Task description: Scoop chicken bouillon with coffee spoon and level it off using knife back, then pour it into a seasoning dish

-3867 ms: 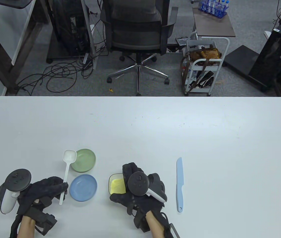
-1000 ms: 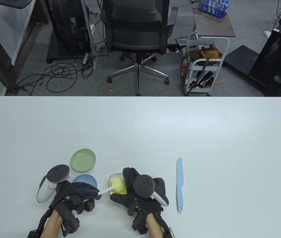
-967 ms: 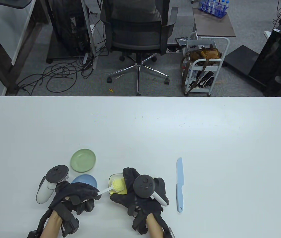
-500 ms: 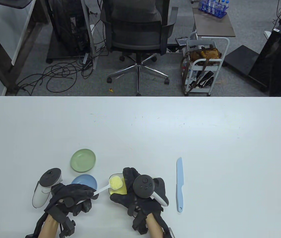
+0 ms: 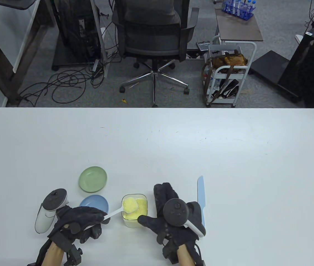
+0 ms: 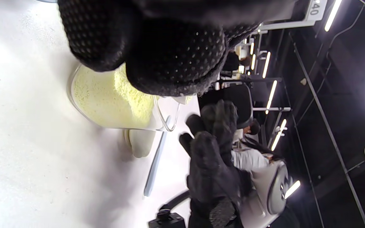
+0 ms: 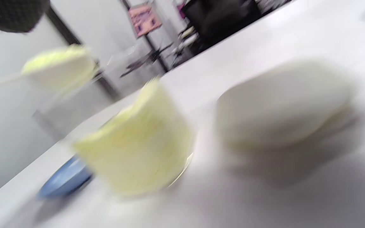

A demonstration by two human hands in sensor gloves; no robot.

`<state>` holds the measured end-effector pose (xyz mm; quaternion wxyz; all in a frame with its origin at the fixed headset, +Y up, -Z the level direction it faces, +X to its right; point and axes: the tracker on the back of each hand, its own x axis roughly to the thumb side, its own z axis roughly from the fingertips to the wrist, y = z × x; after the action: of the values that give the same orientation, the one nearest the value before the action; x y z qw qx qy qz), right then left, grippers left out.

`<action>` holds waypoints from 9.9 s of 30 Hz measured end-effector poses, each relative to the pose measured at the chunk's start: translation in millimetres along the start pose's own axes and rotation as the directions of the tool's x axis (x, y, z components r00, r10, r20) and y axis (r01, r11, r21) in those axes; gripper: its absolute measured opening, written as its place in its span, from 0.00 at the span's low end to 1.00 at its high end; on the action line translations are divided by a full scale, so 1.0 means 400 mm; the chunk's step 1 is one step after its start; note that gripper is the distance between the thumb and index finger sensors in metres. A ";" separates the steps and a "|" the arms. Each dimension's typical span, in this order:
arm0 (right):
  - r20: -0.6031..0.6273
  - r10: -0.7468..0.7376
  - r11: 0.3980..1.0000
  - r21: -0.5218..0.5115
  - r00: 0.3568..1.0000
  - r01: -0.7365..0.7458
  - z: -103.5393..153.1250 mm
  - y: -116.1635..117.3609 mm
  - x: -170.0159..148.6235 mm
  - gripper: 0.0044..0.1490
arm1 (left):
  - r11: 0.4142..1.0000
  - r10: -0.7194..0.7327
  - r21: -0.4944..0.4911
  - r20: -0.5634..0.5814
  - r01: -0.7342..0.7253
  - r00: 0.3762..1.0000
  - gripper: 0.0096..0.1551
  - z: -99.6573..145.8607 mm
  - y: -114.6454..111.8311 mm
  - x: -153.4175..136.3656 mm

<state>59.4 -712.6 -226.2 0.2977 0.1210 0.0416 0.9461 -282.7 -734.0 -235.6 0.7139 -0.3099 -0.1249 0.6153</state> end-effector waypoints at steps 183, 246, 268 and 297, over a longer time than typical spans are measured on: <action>-0.229 0.227 0.950 -0.160 0.947 -0.267 0.084 -0.002 -0.210 0.58 | 0.984 0.149 0.078 0.114 -0.158 0.982 0.25 0.063 0.065 -0.010; -0.258 0.152 0.953 -0.218 0.954 -0.211 0.092 -0.022 -0.237 0.56 | 0.914 -0.078 0.362 -0.285 0.183 0.955 0.24 0.167 0.195 -0.072; -0.042 0.034 0.961 -0.274 0.999 -0.045 0.097 -0.032 -0.125 0.60 | 0.960 0.107 0.268 -0.084 -0.081 0.991 0.26 0.142 0.187 -0.090; 0.054 -0.067 0.974 0.220 0.996 0.054 -0.075 0.166 0.053 0.69 | 0.978 -0.142 0.159 0.018 0.138 0.990 0.25 0.036 0.013 0.015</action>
<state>-1.5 -755.0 -240.9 0.3123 0.1805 0.1397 0.9222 -293.5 -723.7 -228.8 0.7757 -0.2341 -0.1082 0.5760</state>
